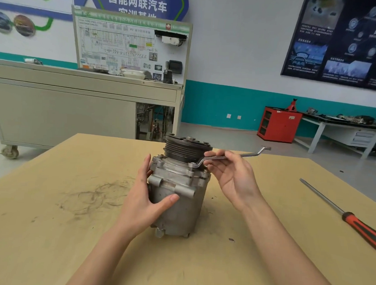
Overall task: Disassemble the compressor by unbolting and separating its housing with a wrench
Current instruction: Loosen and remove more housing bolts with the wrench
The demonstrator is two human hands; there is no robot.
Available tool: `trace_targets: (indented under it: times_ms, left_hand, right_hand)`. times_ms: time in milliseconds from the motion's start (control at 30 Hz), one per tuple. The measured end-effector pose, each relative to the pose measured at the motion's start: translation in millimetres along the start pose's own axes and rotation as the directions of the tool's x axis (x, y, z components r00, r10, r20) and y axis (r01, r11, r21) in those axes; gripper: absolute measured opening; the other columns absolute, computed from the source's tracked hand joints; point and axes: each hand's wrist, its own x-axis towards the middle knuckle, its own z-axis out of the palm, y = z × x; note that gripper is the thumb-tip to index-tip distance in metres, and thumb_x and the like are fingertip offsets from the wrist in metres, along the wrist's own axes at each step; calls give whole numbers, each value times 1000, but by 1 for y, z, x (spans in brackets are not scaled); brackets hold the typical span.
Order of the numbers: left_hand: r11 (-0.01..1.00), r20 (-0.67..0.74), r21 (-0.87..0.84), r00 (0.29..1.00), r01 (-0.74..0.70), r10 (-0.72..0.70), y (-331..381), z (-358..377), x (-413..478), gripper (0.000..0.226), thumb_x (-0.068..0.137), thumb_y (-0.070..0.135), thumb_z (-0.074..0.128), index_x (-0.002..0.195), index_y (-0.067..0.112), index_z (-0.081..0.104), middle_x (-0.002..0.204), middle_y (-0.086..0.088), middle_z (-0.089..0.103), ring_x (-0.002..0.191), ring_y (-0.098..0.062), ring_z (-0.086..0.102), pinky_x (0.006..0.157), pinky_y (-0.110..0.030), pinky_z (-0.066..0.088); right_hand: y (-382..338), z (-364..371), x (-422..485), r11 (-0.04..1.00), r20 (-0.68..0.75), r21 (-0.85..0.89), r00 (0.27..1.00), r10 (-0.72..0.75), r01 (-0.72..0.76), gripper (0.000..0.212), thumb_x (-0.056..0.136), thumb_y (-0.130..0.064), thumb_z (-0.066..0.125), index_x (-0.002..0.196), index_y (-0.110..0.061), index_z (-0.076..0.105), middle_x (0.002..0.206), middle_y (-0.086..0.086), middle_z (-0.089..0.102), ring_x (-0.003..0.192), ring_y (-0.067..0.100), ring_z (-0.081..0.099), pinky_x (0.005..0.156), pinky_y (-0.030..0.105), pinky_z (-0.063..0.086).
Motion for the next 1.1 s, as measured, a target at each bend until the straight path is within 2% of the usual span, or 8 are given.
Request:
trace_targets:
  times_ms: [133,233,400,567,667,800,900,1100]
  left_hand:
    - [1000,0,-19,1000,9,-9,0,-1,-1,102,55,65,67,134,61,3,133,36,25,131,10,29,95,3,24]
    - [1000,1,-21,1000,-2,2,-1,0,0,103,58,67,71,135,62,3,133,40,24,132,11,28,97,1,25]
    - [1000,-6,-4,1000,-5,5,-5,0,1,103,61,61,72,138,60,3,129,46,21,123,29,25,97,3,24]
    - [1000,-16,10,1000,-8,8,-4,1,1,103,57,69,67,138,60,3,127,48,21,118,34,24,91,8,23]
    - [1000,-13,5,1000,-14,14,-6,0,1,103,60,64,68,140,57,4,129,45,22,118,35,22,90,8,23]
    - [999,-15,44,1000,-21,22,-11,1,1,105,70,46,77,144,53,4,131,44,20,115,37,19,90,9,20]
    - [998,-26,56,999,-18,20,-9,1,2,101,66,51,71,140,55,3,131,43,20,114,38,17,90,10,19]
    - [999,-21,47,1000,2,-1,-5,0,1,106,57,69,65,142,55,2,137,36,24,123,28,23,97,2,22]
  right_hand:
    - [-7,-4,14,988,6,53,989,147,-147,29,101,-10,34,83,-2,55,83,17,72,65,19,69,56,22,55]
    - [-15,1,5,943,16,-302,990,-143,142,31,97,-22,44,85,-1,62,81,15,73,71,24,72,61,23,57]
    - [-39,41,-12,391,344,-722,786,-513,571,25,93,-23,55,80,-4,66,66,6,68,56,15,68,55,29,58]
    - [-29,69,-15,-223,663,-736,612,-431,640,28,89,-24,57,79,1,65,63,12,63,52,28,61,51,40,53]
    - [-16,72,-18,-441,754,-657,538,-376,612,22,87,-22,65,78,-2,66,62,11,59,46,28,57,44,30,46]
    - [-8,76,-19,-522,776,-626,528,-345,579,20,85,-23,68,78,-4,67,62,10,58,45,25,57,41,25,45]
    - [-7,79,-19,-535,773,-629,527,-353,564,20,81,-22,75,74,-4,67,60,9,57,42,23,55,42,20,39]
    - [-19,75,-17,-338,687,-725,606,-400,599,33,89,-30,57,79,-1,67,65,13,60,52,32,58,48,36,49]
